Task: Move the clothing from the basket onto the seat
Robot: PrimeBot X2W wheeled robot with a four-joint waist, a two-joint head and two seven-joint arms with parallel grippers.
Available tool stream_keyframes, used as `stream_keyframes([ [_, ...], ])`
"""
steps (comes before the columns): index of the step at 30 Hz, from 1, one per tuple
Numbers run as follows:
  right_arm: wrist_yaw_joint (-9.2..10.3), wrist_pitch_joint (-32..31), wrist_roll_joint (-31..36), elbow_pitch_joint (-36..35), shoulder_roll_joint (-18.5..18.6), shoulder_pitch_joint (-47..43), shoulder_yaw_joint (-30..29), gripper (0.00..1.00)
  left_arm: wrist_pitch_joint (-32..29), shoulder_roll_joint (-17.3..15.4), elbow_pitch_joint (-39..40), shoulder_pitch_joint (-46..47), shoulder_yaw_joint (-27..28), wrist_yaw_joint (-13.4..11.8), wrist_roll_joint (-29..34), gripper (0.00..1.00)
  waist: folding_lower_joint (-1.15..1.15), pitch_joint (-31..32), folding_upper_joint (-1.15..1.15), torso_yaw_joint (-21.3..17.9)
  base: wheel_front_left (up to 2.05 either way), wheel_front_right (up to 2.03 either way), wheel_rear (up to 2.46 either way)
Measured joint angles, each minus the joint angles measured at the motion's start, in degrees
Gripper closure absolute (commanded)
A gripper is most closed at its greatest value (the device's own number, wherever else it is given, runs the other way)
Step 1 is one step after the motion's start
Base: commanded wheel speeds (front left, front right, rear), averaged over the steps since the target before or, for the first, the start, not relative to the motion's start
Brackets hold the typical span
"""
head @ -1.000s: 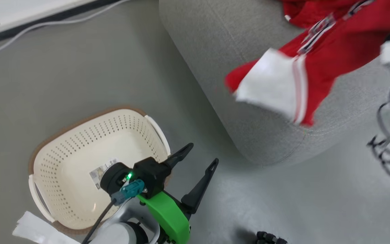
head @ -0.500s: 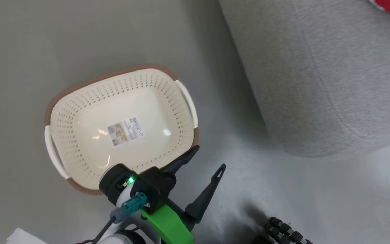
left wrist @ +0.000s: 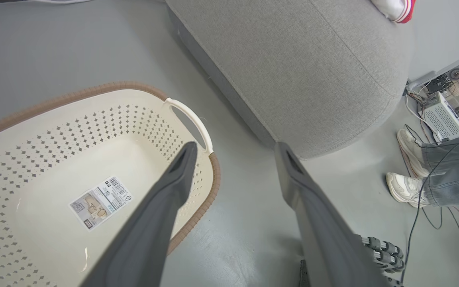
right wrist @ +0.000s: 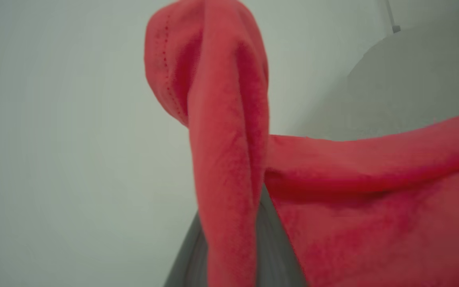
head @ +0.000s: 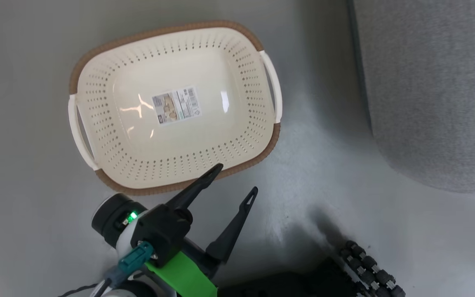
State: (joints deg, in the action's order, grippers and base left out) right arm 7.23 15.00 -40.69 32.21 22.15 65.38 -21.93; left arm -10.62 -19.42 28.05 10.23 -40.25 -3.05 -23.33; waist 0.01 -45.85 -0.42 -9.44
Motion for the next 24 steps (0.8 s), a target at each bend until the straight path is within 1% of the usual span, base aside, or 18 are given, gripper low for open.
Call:
stream_keyframes([
  [4,-0.01,0.0,0.6,2.5,-3.6,-0.1,3.1,1.0,0.0,-0.6,0.5,0.1,1.4,0.0,0.4,0.0,0.0,-3.6,0.0,0.6,0.0,0.0,0.0],
  [7,-0.19,0.0,3.6,4.1,-5.7,-0.1,5.9,1.0,0.2,-1.2,0.2,0.4,2.6,0.0,0.4,0.0,0.0,-5.7,0.0,0.4,0.0,0.0,0.0],
  [8,-0.34,0.0,4.8,4.1,-6.1,-0.1,6.6,0.85,0.4,-1.4,0.1,0.6,2.8,0.0,0.4,0.0,0.01,-6.2,0.0,0.1,0.0,0.0,0.0],
  [9,-0.88,0.0,6.1,4.2,-6.2,-0.1,7.4,0.8,0.7,-1.5,-0.1,0.8,3.1,0.0,0.4,0.0,0.01,-6.5,0.0,-0.2,0.0,0.0,0.0],
  [10,-1.47,0.0,7.2,4.1,-6.2,-0.1,7.9,0.54,1.0,-1.5,-0.3,1.3,3.4,0.1,0.4,0.0,0.01,-6.7,0.0,-0.6,0.0,0.0,0.0],
  [11,-1.87,0.0,8.0,4.0,-6.1,-0.1,8.3,0.05,1.2,-1.5,-0.4,2.0,3.6,0.1,0.4,0.0,0.01,-6.9,0.0,-1.0,0.0,0.0,0.0],
  [12,-2.31,0.0,9.3,3.9,-5.9,-0.1,8.9,0.0,1.5,-1.5,-0.6,2.5,3.9,0.1,0.3,0.0,0.0,-6.9,0.0,-1.5,0.0,0.0,0.0],
  [15,-3.8,0.0,10.8,3.4,-6.1,-0.1,9.6,0.0,2.3,-1.4,-1.5,3.7,4.8,0.6,0.0,0.0,0.01,-6.6,0.0,-2.8,0.0,0.0,0.0],
  [19,-5.21,0.0,13.8,2.2,-6.1,-1.3,10.0,0.0,4.0,-1.0,-3.4,4.7,5.8,1.5,-1.3,0.0,0.0,-4.5,0.0,-4.5,0.0,0.0,0.0],
  [24,-6.92,0.0,16.3,-0.5,-5.9,-4.4,10.1,0.0,6.5,0.6,-5.5,5.3,7.3,1.8,-3.7,0.0,0.0,-0.9,0.0,-6.5,0.0,0.0,0.0],
])
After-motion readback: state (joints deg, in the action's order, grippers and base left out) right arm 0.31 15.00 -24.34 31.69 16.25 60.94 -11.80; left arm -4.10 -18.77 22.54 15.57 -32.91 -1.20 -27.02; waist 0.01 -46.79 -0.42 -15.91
